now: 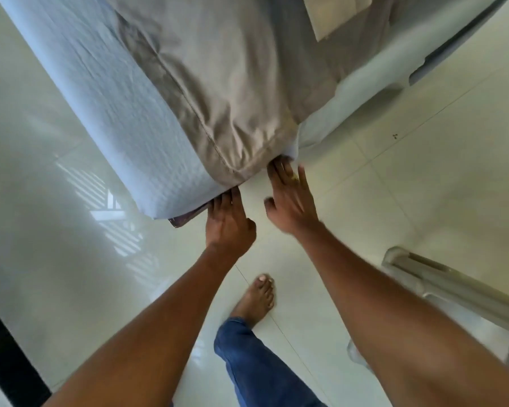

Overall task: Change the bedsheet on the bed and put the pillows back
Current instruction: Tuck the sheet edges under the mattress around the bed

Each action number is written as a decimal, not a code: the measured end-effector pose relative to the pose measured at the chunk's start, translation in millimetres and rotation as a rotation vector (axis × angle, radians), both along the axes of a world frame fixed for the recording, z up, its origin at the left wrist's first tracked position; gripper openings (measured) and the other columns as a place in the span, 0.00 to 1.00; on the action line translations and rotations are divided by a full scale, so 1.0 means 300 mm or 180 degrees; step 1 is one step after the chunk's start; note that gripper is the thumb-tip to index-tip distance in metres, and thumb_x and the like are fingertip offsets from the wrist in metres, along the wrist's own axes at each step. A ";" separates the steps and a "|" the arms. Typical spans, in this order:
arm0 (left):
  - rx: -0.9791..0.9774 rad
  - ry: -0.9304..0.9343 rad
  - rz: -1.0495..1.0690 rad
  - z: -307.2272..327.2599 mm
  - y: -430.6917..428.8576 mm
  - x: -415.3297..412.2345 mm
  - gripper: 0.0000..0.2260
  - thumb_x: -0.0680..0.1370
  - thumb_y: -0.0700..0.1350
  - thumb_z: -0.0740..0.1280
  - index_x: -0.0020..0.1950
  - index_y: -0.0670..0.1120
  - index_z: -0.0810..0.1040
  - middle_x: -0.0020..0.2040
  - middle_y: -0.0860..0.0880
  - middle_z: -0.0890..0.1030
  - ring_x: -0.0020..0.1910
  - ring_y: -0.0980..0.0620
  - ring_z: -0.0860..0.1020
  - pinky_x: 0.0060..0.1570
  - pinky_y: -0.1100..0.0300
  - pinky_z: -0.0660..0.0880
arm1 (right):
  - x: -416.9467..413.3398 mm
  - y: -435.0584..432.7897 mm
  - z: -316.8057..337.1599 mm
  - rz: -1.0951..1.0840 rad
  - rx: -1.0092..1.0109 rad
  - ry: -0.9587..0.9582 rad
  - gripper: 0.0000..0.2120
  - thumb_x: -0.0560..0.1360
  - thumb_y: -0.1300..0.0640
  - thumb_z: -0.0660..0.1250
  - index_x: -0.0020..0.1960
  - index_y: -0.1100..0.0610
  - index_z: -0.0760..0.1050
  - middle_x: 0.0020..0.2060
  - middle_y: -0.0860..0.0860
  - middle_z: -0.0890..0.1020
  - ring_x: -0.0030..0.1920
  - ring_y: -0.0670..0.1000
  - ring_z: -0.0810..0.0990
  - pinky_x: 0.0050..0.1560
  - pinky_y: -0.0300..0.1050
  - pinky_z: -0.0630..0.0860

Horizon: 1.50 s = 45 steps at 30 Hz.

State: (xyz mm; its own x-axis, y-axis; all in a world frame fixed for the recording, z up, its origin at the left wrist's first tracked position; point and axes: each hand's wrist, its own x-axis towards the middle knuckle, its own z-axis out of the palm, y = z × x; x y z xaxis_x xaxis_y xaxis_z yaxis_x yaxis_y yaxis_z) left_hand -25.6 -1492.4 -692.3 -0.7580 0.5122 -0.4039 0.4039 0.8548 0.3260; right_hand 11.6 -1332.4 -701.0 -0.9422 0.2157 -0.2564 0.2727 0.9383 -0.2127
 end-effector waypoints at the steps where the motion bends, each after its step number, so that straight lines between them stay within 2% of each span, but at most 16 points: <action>1: 0.0102 0.0015 0.0064 0.004 -0.006 0.002 0.39 0.71 0.42 0.70 0.78 0.32 0.59 0.74 0.32 0.67 0.74 0.33 0.66 0.75 0.44 0.64 | -0.053 0.036 -0.018 0.0048 0.0061 -0.0100 0.39 0.72 0.54 0.67 0.80 0.60 0.58 0.78 0.58 0.65 0.81 0.58 0.58 0.80 0.64 0.50; 4: 0.0478 0.0028 0.0075 0.045 -0.003 0.055 0.34 0.72 0.36 0.67 0.78 0.33 0.62 0.76 0.34 0.67 0.76 0.37 0.67 0.71 0.45 0.71 | -0.120 0.088 -0.056 0.0199 0.0158 -0.0205 0.35 0.73 0.51 0.69 0.77 0.58 0.63 0.74 0.55 0.71 0.78 0.56 0.63 0.80 0.66 0.47; 7: 0.0730 0.0110 -0.0680 0.030 0.024 0.086 0.36 0.71 0.36 0.60 0.79 0.33 0.57 0.79 0.34 0.60 0.80 0.39 0.58 0.77 0.44 0.61 | -0.107 0.069 -0.064 0.0195 0.0185 0.0000 0.34 0.72 0.50 0.69 0.75 0.59 0.68 0.72 0.56 0.74 0.76 0.58 0.67 0.80 0.65 0.50; 9: 0.0631 0.0406 -0.0792 -0.019 0.098 0.013 0.35 0.72 0.39 0.54 0.80 0.33 0.55 0.80 0.35 0.60 0.80 0.40 0.58 0.79 0.47 0.57 | -0.075 0.067 -0.065 0.0203 0.0138 0.0311 0.35 0.69 0.55 0.69 0.76 0.60 0.68 0.73 0.57 0.73 0.78 0.57 0.65 0.80 0.63 0.53; 11: 0.0399 0.0404 -0.0792 -0.048 0.174 -0.058 0.34 0.75 0.42 0.54 0.81 0.35 0.54 0.79 0.36 0.61 0.79 0.42 0.62 0.78 0.50 0.58 | 0.013 0.082 -0.051 0.0272 0.0017 0.0398 0.42 0.67 0.61 0.67 0.80 0.62 0.60 0.78 0.57 0.65 0.81 0.56 0.57 0.80 0.61 0.53; 15: 0.0059 0.0342 -0.0693 -0.077 0.246 -0.069 0.40 0.75 0.43 0.67 0.82 0.38 0.50 0.80 0.39 0.61 0.79 0.42 0.62 0.78 0.50 0.58 | 0.204 0.149 -0.017 0.0523 -0.0031 0.0399 0.45 0.70 0.61 0.63 0.83 0.62 0.46 0.83 0.57 0.51 0.83 0.56 0.47 0.81 0.60 0.50; 18: 0.0460 0.0471 -0.0384 -0.055 0.247 0.020 0.36 0.72 0.36 0.62 0.80 0.36 0.57 0.79 0.37 0.63 0.79 0.40 0.61 0.79 0.47 0.58 | 0.043 0.242 -0.041 0.0543 0.0183 0.0405 0.43 0.69 0.61 0.68 0.81 0.61 0.56 0.79 0.58 0.63 0.81 0.58 0.58 0.79 0.62 0.56; 21: 0.0756 0.0288 -0.0188 -0.043 0.242 0.113 0.35 0.71 0.35 0.56 0.80 0.35 0.59 0.79 0.36 0.61 0.80 0.41 0.58 0.79 0.47 0.56 | -0.104 0.340 -0.072 0.0919 0.0353 0.0381 0.37 0.65 0.62 0.69 0.74 0.53 0.68 0.69 0.52 0.76 0.72 0.55 0.71 0.77 0.63 0.58; 24: 0.0656 0.0449 -0.0241 -0.074 0.291 0.084 0.36 0.71 0.41 0.48 0.81 0.35 0.54 0.81 0.37 0.56 0.82 0.42 0.53 0.80 0.47 0.53 | -0.100 0.358 -0.102 0.1004 0.0270 0.0317 0.41 0.64 0.61 0.68 0.77 0.55 0.64 0.73 0.52 0.72 0.77 0.54 0.66 0.79 0.64 0.53; 26: 0.0532 0.0471 -0.0224 -0.094 0.360 0.014 0.37 0.71 0.46 0.46 0.81 0.35 0.55 0.80 0.36 0.58 0.81 0.40 0.56 0.80 0.46 0.53 | -0.065 0.328 -0.098 0.0747 -0.0001 0.0577 0.40 0.66 0.61 0.66 0.78 0.60 0.63 0.75 0.56 0.71 0.78 0.55 0.64 0.79 0.64 0.54; 28: 0.0349 0.0411 -0.0144 -0.109 0.430 -0.028 0.37 0.73 0.50 0.48 0.81 0.36 0.55 0.79 0.36 0.61 0.79 0.39 0.60 0.80 0.45 0.52 | 0.004 0.307 -0.090 0.0563 -0.0203 0.0930 0.38 0.68 0.59 0.59 0.78 0.64 0.62 0.77 0.59 0.68 0.79 0.56 0.62 0.79 0.61 0.56; 31: -0.0255 0.0355 -0.0103 -0.131 0.511 -0.011 0.38 0.78 0.52 0.59 0.83 0.42 0.43 0.83 0.41 0.49 0.82 0.42 0.48 0.80 0.45 0.44 | 0.095 0.358 -0.072 0.0719 -0.0154 0.0840 0.39 0.71 0.58 0.57 0.81 0.64 0.56 0.81 0.59 0.60 0.82 0.56 0.55 0.80 0.59 0.54; 33: -0.0175 0.0492 0.0215 -0.123 0.538 0.002 0.40 0.78 0.48 0.63 0.83 0.42 0.44 0.83 0.41 0.50 0.82 0.43 0.48 0.80 0.44 0.45 | 0.009 0.432 -0.080 0.0379 0.0117 0.0769 0.37 0.69 0.59 0.63 0.79 0.61 0.62 0.78 0.58 0.67 0.79 0.58 0.63 0.79 0.61 0.57; 36: 0.0491 0.0726 0.0459 -0.095 0.523 0.068 0.36 0.73 0.37 0.61 0.81 0.37 0.56 0.81 0.38 0.59 0.81 0.42 0.54 0.80 0.44 0.53 | -0.157 0.512 -0.097 0.0100 0.0139 0.0781 0.23 0.68 0.58 0.69 0.63 0.53 0.77 0.61 0.53 0.82 0.67 0.58 0.77 0.76 0.62 0.61; 40: 0.0662 0.0566 -0.0110 -0.091 0.493 0.112 0.36 0.71 0.35 0.56 0.81 0.35 0.54 0.81 0.37 0.57 0.82 0.42 0.53 0.79 0.44 0.56 | -0.094 0.553 -0.129 0.0605 0.0164 0.0483 0.41 0.65 0.58 0.70 0.78 0.54 0.63 0.78 0.53 0.67 0.81 0.57 0.56 0.79 0.68 0.49; 45: 0.0182 0.0742 0.0279 -0.144 0.732 -0.057 0.31 0.76 0.46 0.50 0.79 0.37 0.61 0.75 0.37 0.69 0.75 0.38 0.67 0.76 0.45 0.61 | 0.110 0.573 -0.139 0.0831 -0.0150 0.0948 0.40 0.72 0.64 0.61 0.82 0.62 0.52 0.82 0.57 0.55 0.83 0.55 0.49 0.80 0.62 0.51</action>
